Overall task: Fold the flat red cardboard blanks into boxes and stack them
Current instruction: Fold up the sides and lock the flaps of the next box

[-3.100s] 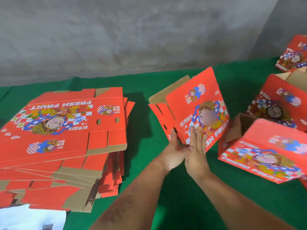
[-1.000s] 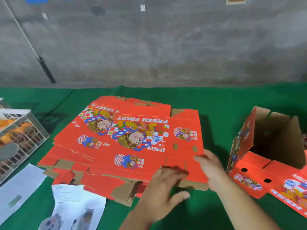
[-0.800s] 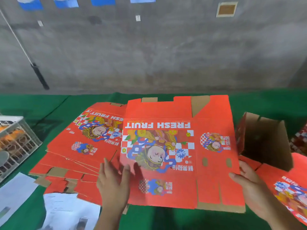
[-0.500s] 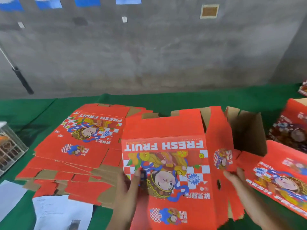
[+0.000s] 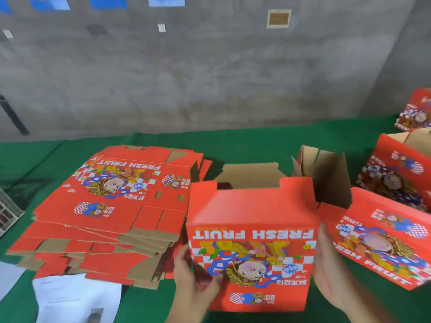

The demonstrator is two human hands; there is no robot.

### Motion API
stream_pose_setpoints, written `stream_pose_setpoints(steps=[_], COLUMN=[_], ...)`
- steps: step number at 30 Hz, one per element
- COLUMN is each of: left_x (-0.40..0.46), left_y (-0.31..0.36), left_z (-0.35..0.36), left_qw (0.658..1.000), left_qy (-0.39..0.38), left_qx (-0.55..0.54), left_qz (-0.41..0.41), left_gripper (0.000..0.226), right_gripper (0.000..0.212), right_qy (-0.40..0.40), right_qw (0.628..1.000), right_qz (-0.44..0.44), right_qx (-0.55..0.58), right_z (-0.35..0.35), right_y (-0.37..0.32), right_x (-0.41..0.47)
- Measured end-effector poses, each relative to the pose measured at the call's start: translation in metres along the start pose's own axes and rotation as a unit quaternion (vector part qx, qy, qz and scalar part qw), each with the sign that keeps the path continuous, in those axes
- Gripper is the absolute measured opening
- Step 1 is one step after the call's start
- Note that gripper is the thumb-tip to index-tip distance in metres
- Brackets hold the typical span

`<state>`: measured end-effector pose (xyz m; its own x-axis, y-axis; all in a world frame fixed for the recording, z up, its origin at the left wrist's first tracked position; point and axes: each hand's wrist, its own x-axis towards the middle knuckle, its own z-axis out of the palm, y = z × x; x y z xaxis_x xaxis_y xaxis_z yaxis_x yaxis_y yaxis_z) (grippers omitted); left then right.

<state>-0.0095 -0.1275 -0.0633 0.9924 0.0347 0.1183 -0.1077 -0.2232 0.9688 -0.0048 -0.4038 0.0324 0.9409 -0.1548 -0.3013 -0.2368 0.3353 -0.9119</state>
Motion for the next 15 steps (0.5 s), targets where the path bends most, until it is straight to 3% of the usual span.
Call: stream_pose_setpoints(steps=[2, 3, 4, 7, 10, 12, 15], left_x=[-0.001, 0.000, 0.002, 0.010, 0.018, 0.024, 0.032], left_y=[0.008, 0.013, 0.017, 0.025, 0.025, 0.022, 0.020], left_z=[-0.004, -0.008, -0.011, -0.014, -0.018, -0.026, -0.043], left_qw=[1.000, 0.999, 0.999, 0.999, 0.996, 0.996, 0.997], left_qy=[0.000, 0.001, 0.003, 0.001, 0.034, 0.042, 0.018], left_qx=[-0.027, -0.038, -0.041, -0.023, -0.061, -0.047, -0.002], left_qz=[-0.002, 0.004, 0.012, 0.040, 0.052, 0.069, 0.073], left_gripper=[0.110, 0.108, 0.102, 0.085, 0.062, 0.046, 0.032], right_gripper=[0.048, 0.055, 0.064, 0.063, 0.064, 0.054, 0.054], right_qy=[0.012, 0.022, 0.018, -0.020, 0.011, 0.011, -0.028], right_qw=[0.998, 0.995, 0.992, 0.964, 0.915, 0.894, 0.908], right_qz=[-0.058, -0.086, -0.107, -0.191, -0.269, -0.296, -0.248], right_qx=[-0.028, -0.044, -0.056, -0.185, -0.300, -0.336, -0.337], right_z=[-0.008, -0.007, -0.005, -0.017, -0.030, -0.029, -0.032], right_y=[0.006, 0.008, 0.010, 0.034, 0.048, 0.050, 0.043], right_x=[-0.004, -0.006, -0.005, -0.007, 0.004, 0.008, 0.005])
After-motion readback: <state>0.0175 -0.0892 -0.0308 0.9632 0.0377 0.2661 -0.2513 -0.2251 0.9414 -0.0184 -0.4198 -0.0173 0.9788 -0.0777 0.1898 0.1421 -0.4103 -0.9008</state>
